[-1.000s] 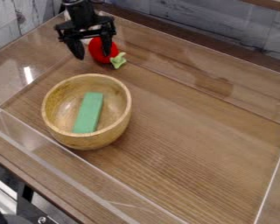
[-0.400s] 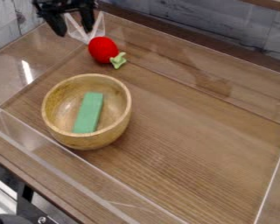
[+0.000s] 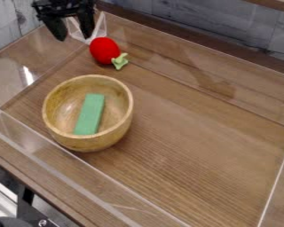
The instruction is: Move the red fruit to the left side of the table
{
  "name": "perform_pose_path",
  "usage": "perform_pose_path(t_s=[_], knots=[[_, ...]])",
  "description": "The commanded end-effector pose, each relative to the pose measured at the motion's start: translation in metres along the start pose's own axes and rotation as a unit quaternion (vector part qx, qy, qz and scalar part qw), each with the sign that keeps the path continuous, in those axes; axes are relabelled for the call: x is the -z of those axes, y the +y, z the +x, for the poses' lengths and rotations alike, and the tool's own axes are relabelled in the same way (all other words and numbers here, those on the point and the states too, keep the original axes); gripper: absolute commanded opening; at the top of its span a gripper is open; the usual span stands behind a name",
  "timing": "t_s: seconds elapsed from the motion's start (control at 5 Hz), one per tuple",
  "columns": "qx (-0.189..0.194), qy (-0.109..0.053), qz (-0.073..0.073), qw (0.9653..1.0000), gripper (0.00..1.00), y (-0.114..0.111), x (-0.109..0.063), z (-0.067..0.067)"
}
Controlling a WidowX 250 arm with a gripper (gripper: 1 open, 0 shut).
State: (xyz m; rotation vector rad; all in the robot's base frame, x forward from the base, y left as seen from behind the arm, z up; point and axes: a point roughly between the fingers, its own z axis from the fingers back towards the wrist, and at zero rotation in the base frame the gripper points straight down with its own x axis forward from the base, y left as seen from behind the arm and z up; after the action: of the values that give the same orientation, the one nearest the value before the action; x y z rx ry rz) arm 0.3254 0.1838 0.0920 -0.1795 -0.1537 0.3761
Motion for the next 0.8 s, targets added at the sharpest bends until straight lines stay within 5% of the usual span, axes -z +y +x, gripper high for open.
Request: perform_pose_path(t_s=[0.0, 0.2, 0.6], knots=[[0.047, -0.026, 0.005, 0.9985, 1.0, -0.013, -0.031, 0.008], [0.077, -0.017, 0.001, 0.9969, 1.0, -0.017, -0.036, 0.011], [0.062, 0.001, 0.004, 0.9981, 1.0, -0.006, -0.012, 0.003]])
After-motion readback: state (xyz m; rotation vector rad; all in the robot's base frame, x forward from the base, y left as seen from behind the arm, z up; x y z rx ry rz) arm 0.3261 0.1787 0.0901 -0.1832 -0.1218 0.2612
